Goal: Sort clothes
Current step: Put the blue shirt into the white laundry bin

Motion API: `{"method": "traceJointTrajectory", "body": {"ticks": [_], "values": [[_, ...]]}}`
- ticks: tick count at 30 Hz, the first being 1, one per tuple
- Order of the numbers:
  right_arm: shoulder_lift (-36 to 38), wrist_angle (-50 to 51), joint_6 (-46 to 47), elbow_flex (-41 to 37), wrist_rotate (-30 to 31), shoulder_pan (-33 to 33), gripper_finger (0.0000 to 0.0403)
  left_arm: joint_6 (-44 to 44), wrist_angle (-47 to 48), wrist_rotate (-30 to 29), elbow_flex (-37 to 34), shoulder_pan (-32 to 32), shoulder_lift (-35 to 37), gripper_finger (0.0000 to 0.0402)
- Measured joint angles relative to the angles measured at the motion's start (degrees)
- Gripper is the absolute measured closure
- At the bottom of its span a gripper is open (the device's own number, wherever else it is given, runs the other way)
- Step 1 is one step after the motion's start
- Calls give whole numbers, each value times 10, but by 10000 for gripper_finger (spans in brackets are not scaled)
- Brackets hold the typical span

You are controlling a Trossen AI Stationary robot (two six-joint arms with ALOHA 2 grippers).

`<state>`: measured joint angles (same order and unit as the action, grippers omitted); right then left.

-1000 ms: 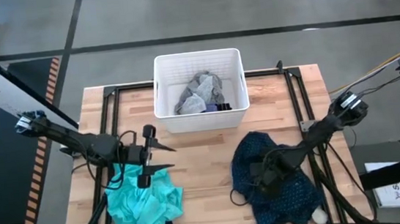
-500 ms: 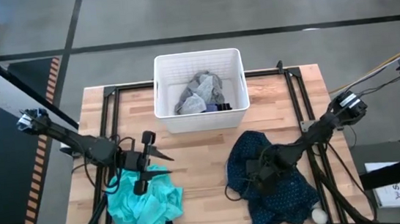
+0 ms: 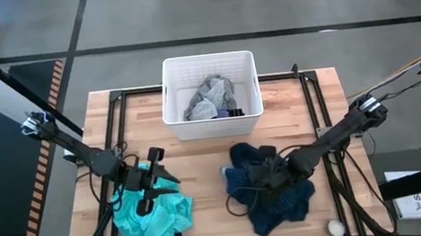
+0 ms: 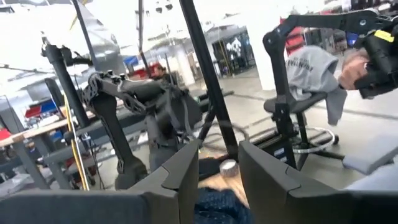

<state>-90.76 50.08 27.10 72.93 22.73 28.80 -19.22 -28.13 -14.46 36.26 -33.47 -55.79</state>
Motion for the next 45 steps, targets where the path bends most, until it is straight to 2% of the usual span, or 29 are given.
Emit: {"method": "traceJointTrajectory", "body": {"ticks": [11,17,24,27,30,33,38,45], "values": [[-3,40,-136,206,68,-6,371,5,-92,0,-62,-4,0,305],[-3,47,-219,309,103,-23,371,20,-93,0,-71,-4,-1,337],[-2,44,-324,444,150,-58,371,22,-91,-2,-76,-3,-1,392],[-2,2,-387,492,160,-80,371,22,-90,-5,-77,-3,-1,399],[-2,-57,-460,531,161,-106,371,29,-88,-44,-77,-3,-1,400],[-2,-141,-521,562,152,-138,371,37,-80,-70,-78,-3,-1,401],[-10,-296,-606,597,144,-190,371,36,-78,-71,-78,-3,-7,401],[-50,-401,-617,621,54,-273,371,36,-82,-72,-79,-3,-24,401]]}}
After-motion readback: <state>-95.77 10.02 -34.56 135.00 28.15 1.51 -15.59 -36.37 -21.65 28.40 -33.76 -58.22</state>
